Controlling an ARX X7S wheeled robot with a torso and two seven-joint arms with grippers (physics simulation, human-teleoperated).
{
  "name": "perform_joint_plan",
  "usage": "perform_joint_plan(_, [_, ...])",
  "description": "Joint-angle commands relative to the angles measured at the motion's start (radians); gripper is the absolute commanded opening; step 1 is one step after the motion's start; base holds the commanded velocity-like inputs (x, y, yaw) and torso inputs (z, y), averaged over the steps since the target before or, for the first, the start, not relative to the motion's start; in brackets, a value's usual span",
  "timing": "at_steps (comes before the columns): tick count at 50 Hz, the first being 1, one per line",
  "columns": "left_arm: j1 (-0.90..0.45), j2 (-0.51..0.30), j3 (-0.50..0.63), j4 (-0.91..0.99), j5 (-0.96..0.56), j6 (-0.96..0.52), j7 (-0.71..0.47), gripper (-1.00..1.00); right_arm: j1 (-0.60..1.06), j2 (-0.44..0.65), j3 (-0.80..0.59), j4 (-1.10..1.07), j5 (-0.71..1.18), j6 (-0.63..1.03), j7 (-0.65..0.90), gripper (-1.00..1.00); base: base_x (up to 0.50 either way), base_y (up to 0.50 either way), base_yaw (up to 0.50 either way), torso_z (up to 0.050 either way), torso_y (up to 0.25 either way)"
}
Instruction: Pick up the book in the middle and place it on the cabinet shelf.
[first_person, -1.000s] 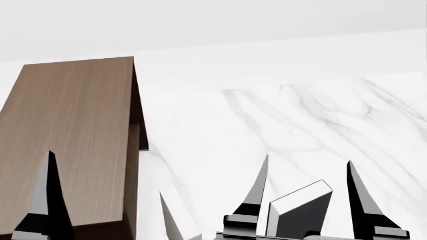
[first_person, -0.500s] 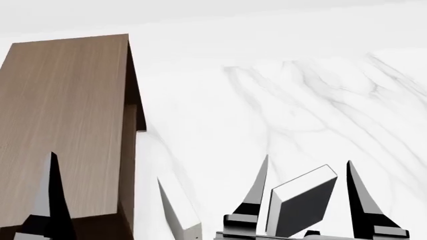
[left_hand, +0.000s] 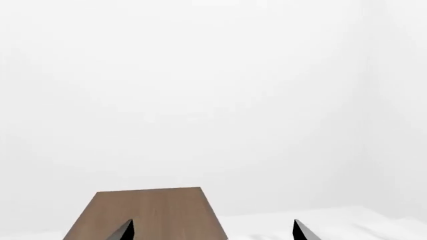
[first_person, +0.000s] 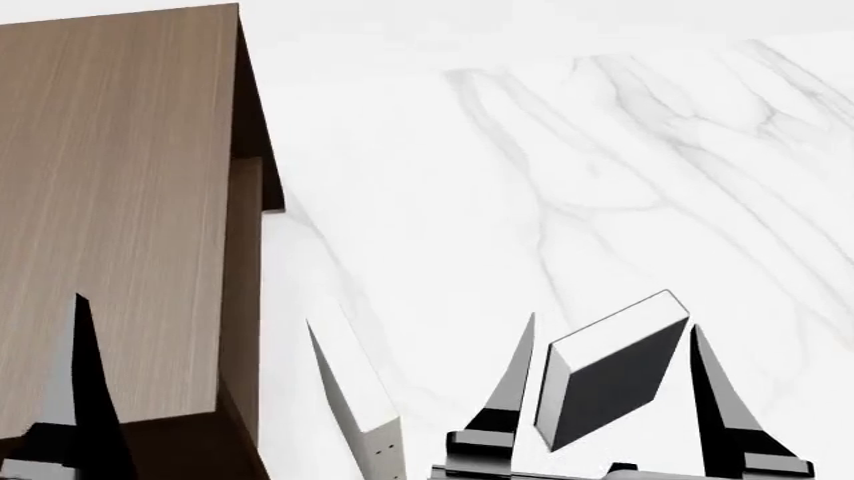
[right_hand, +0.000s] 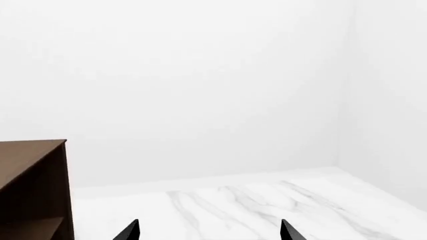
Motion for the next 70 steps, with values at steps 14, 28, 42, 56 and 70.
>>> perform_joint_plan(14, [-0.221,-0.343,0.164,0.051,-0.404,-0.030,-0.600,1.00,0.004,0.007,-0.016,0.009,0.003,-0.005,0.011,1.00,0.00,0.00,0.00,0.000,0.000])
perform_joint_plan(28, [-0.233,-0.383,0.237,0.030,-0.386,0.041,-0.616,1.00,0.597,-0.163,0.103,0.180,0.213,0.408,0.092,1.00,0.00,0.00,0.00,0.000,0.000])
perform_joint_plan(42, [-0.243,-0.389,0.258,0.026,-0.391,0.045,-0.625,1.00,1.076,-0.282,0.201,0.938,0.132,0.252,0.294,1.00,0.00,0.00,0.00,0.000,0.000])
perform_joint_plan(56, [-0.230,-0.398,0.253,0.001,-0.397,0.084,-0.621,1.00,1.292,-0.287,0.161,1.567,0.089,-0.098,0.589,1.00,0.00,0.00,0.00,0.000,0.000])
perform_joint_plan(70, [-0.230,-0.395,0.267,-0.022,-0.389,0.097,-0.603,1.00,1.478,-0.288,0.021,1.957,0.406,-0.257,0.982,1.00,0.00,0.00,0.00,0.000,0.000])
